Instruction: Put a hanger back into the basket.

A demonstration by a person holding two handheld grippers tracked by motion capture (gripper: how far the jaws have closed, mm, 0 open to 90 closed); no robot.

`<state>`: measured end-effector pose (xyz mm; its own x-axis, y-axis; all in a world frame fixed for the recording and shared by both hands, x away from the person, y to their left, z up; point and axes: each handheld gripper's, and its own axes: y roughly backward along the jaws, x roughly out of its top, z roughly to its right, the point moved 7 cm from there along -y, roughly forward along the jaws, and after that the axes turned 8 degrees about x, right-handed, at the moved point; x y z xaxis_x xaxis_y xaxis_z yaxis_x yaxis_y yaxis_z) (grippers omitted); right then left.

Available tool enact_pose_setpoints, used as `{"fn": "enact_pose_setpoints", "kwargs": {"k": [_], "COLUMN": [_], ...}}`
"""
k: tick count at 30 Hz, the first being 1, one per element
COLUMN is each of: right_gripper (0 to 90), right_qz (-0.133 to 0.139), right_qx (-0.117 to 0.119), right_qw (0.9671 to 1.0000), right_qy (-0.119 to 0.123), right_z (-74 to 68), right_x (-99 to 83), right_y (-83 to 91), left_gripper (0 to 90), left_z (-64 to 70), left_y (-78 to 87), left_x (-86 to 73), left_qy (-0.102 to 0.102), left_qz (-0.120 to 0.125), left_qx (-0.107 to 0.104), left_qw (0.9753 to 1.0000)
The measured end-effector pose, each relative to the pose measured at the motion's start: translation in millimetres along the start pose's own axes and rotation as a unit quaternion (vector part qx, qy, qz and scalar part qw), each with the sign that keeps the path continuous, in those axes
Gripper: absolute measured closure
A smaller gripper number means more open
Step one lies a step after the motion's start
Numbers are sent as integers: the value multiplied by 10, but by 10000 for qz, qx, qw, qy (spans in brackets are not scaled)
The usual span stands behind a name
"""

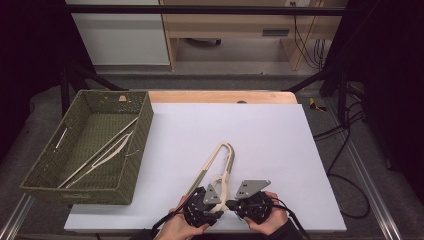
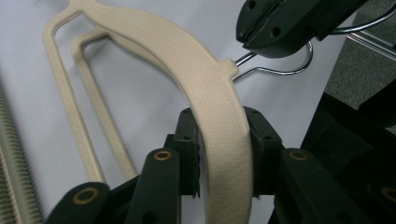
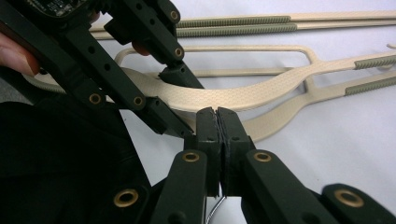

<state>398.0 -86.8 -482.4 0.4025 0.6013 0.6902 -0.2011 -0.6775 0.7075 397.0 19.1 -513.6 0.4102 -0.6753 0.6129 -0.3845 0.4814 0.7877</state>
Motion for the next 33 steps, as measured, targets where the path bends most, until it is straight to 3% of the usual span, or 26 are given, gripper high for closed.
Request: {"fn": "enact_pose_setpoints", "kwargs": {"k": [7,10,12,17,20,24,28,32,33], "right_gripper": [875,768,705,483,378,284,243,204,194], "right_qz": [120,425,773,1685,2075,2279,2401,2412,2363], "right_qx": [78,163,217,-69,-534,-996,-1142,-1226,-1244], "right_qw": [9999,9989,9966,9845,9750,9654,9584,9545,9561], "right_qy": [-36,-121,-208,-479,-598,-789,-1042,-1254,-1207], "right_z": [-10,-1,23,181,336,507,633,727,746], "right_x": [20,63,105,162,120,20,-79,-163,-187], "right_y": [36,133,270,627,843,1003,1056,1029,1026], "left_gripper": [710,714,717,725,731,737,743,753,756], "left_z": [-7,-29,-41,-73,-94,-132,-184,-270,-288], "left_y": [45,85,122,231,305,378,468,580,597], "left_x": [11,10,19,41,52,51,45,50,49], "left_qy": [28,69,119,226,302,375,413,508,522], "left_qz": [-8,4,32,108,188,247,298,386,405], "left_qx": [52,28,44,87,119,192,263,397,432], "left_qw": [10000,10000,9999,9996,9993,9988,9984,9972,9969]}}
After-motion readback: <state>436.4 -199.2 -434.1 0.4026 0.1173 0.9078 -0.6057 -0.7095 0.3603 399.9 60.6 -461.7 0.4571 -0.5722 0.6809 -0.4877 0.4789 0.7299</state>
